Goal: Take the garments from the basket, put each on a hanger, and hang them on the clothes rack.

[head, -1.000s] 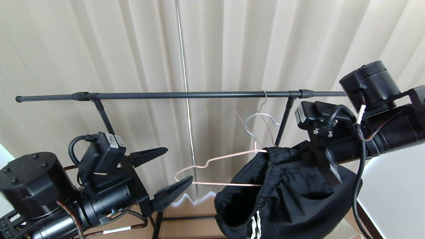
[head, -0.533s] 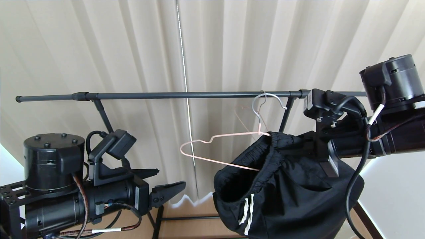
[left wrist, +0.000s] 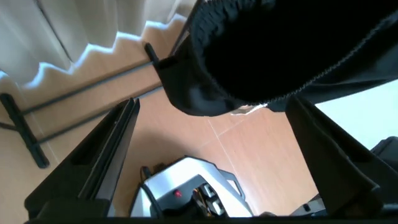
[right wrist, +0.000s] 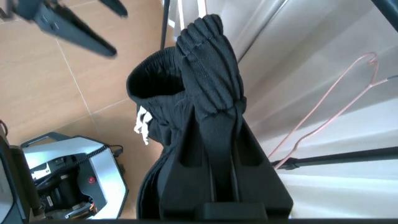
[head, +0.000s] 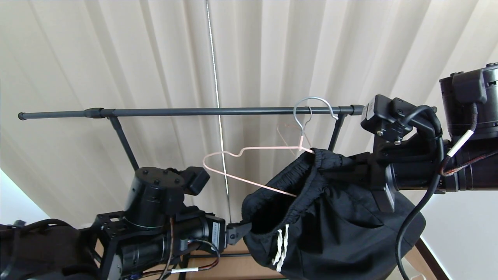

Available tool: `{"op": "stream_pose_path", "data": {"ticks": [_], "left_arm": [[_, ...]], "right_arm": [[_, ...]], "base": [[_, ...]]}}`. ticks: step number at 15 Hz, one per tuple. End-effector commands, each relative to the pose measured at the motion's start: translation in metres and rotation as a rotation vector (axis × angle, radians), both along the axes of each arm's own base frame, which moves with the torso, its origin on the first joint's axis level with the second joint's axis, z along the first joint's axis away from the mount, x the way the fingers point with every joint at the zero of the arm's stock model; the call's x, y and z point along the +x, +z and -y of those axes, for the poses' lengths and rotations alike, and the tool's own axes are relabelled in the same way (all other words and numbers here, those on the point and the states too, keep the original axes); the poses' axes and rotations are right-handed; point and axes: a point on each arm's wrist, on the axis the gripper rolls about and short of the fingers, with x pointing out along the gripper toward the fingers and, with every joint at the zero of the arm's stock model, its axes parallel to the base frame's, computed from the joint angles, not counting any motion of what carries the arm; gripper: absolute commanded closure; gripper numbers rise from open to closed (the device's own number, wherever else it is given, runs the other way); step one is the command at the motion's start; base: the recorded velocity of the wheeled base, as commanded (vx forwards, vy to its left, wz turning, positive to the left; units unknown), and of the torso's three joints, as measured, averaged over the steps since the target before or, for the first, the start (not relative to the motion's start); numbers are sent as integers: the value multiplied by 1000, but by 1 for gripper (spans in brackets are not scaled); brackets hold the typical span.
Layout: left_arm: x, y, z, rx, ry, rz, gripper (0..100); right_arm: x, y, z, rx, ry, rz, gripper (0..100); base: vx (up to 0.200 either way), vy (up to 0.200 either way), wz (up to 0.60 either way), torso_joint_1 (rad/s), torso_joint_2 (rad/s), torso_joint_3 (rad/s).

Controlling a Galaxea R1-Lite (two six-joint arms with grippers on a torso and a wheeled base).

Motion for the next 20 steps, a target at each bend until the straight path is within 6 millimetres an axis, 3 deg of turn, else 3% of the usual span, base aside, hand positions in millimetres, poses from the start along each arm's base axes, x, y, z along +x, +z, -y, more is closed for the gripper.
{"op": "stream_pose_path", "data": {"ticks": [1, 9, 10, 16, 20], "left_arm": [[9, -23, 17, 33, 2, -65, 0], [26, -43, 37, 42, 60, -43, 0], [25, -43, 37, 44, 62, -41, 100], [18, -24, 25, 41, 125, 26, 100], [18, -10, 18, 47, 120, 87, 100]], "right_arm": [[-6, 3, 1, 7, 8, 12, 100], [-25, 8, 8, 22, 28, 35, 100], [-26, 6, 8, 20, 28, 31, 100], [-33, -4, 15, 6, 19, 2, 100], [-41, -46, 24, 45, -36, -62, 100]], "base": [[0, 0, 0, 0, 0, 0], [0, 0, 0, 0, 0, 0], [0, 0, 0, 0, 0, 0], [0, 0, 0, 0, 0, 0], [0, 0, 0, 0, 0, 0]]}}
